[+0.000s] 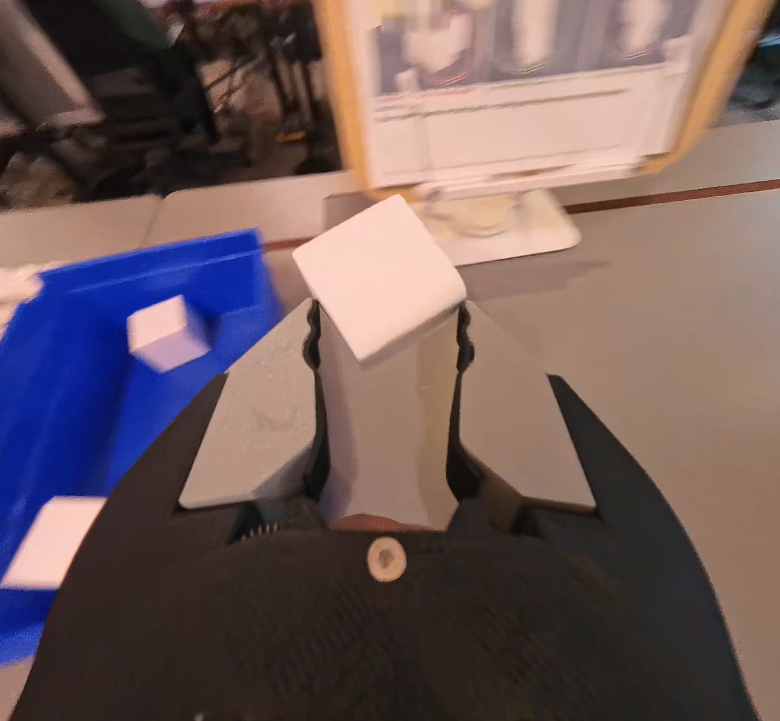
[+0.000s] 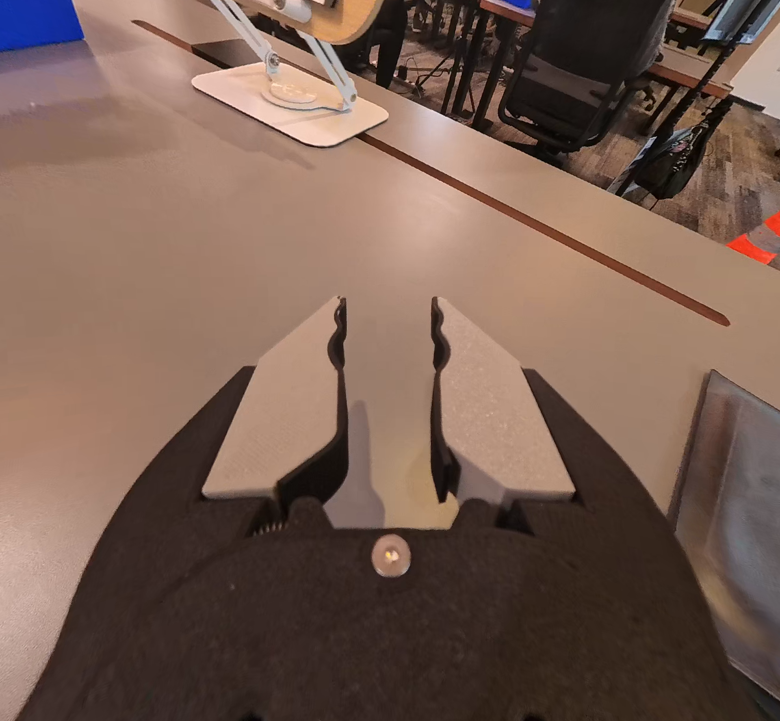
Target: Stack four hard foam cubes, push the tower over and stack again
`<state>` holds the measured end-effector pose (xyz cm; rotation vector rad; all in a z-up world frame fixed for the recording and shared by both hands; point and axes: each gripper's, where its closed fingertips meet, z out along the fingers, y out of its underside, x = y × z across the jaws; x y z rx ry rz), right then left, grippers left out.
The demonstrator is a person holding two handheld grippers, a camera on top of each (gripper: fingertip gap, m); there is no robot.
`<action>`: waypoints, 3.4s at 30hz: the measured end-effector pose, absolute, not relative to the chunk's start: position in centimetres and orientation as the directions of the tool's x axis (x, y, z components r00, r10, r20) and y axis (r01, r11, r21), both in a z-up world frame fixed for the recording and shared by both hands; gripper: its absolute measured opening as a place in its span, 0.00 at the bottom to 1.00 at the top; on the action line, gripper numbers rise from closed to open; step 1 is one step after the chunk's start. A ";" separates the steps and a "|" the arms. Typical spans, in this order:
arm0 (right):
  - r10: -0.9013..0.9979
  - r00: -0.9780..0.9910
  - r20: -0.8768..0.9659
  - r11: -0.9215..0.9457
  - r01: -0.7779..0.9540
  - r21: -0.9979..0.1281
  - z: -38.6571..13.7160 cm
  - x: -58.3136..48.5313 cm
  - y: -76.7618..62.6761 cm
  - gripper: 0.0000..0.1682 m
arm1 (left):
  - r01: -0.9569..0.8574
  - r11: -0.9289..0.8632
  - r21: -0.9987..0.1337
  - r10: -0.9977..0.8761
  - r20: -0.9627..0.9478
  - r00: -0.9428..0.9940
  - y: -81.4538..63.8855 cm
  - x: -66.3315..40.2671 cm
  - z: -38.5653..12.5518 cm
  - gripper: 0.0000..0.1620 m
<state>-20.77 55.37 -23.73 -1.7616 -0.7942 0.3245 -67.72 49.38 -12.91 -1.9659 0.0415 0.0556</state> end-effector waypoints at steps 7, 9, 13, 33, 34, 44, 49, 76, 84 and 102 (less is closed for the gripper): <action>0.665 0.722 0.192 -0.158 0.387 -0.908 -24.7 -21.4 55.3 0.22 | 0.075 -0.611 -0.788 0.172 -0.040 0.984 47.2 -77.6 -18.2 0.61; 0.667 0.721 0.186 -0.166 0.388 -0.907 -25.0 -21.4 55.3 0.22 | 0.049 -0.592 -0.804 0.155 -0.054 0.986 47.0 -77.1 -18.0 0.61; 0.670 0.722 0.174 -0.176 0.382 -0.907 -25.2 -21.4 55.3 0.22 | 0.011 -0.682 -0.732 0.128 -0.105 0.986 46.9 -76.6 -20.2 0.61; 0.672 0.719 0.176 -0.165 0.377 -0.911 -24.8 -21.6 55.1 0.22 | -0.226 -0.784 -0.578 -0.119 -0.217 0.969 43.5 -71.1 -24.6 0.05; 0.673 0.719 0.174 -0.168 0.378 -0.911 -24.9 -21.6 55.1 0.22 | -0.234 -0.780 -0.580 -0.133 -0.212 0.968 43.4 -70.4 -24.6 0.06; 0.670 0.723 0.168 -0.177 0.376 -0.910 -25.1 -21.4 55.2 0.22 | -0.197 -0.689 -0.698 -0.195 -0.084 0.977 42.6 -67.7 -20.2 0.43; 0.675 0.716 0.180 -0.165 0.384 -0.908 -25.0 -21.7 55.0 0.22 | -0.189 -0.717 -0.671 -0.170 -0.094 0.981 41.2 -72.3 -20.8 0.44; 0.684 0.705 0.186 -0.173 0.404 -0.898 -25.7 -22.0 55.0 0.22 | -0.353 -0.781 -0.515 -0.210 -0.316 0.925 41.3 -77.8 -23.6 0.35; 0.683 0.706 0.185 -0.169 0.400 -0.901 -25.5 -22.0 55.0 0.22 | -0.452 -0.603 -0.657 -0.219 -0.409 0.886 42.7 -71.6 -14.8 0.35; 0.686 0.700 0.198 -0.153 0.405 -0.901 -25.2 -22.1 54.8 0.22 | -0.776 -0.395 -0.491 -0.775 -0.276 0.569 46.5 -41.4 -30.1 0.37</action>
